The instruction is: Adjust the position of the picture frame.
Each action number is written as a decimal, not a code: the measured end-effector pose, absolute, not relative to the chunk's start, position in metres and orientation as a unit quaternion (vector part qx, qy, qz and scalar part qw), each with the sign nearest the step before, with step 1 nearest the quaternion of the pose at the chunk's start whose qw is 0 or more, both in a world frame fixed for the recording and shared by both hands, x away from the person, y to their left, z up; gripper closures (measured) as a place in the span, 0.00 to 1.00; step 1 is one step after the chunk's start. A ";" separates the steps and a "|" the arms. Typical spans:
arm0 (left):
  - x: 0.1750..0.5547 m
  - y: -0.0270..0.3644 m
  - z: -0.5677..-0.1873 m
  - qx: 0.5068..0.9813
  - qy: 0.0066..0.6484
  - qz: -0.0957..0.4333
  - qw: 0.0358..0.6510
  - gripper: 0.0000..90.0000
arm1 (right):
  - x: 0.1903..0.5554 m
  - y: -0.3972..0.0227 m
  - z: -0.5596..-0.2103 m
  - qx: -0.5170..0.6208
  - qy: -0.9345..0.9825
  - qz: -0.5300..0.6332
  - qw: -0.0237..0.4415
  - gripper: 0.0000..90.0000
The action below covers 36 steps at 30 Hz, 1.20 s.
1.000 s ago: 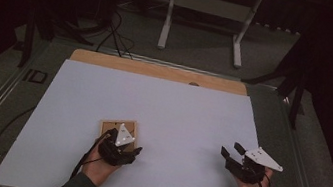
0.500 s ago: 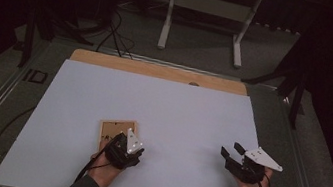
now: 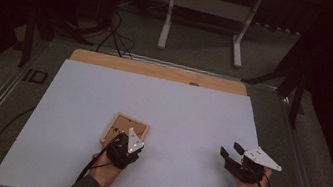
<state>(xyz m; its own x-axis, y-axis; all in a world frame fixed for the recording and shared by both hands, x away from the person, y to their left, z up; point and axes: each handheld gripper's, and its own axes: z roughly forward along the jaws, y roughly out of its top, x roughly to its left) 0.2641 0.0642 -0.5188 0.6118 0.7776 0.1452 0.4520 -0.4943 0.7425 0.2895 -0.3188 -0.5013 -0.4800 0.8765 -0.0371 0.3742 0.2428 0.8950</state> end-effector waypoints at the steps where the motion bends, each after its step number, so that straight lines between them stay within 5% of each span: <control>1: 0.264 0.064 -0.519 0.833 0.366 0.236 0.341 0.87 | 0.290 -0.319 -0.501 0.425 0.736 0.445 0.282 0.47; 23: 0.251 0.089 -0.512 0.880 0.278 0.161 0.351 0.91 | 0.289 -0.320 -0.501 0.425 0.734 0.448 0.281 0.47; 36: 0.249 0.132 -0.507 0.880 0.305 0.159 0.326 0.87 | 0.289 -0.321 -0.501 0.426 0.734 0.449 0.281 0.47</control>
<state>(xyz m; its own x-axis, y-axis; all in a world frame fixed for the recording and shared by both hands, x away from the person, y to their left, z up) 0.2490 0.1316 -0.5070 0.7636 0.6405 0.0818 0.4324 -0.6012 0.6720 0.2886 -0.3209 -0.5009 -0.4798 0.8768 -0.0308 0.3726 0.2355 0.8976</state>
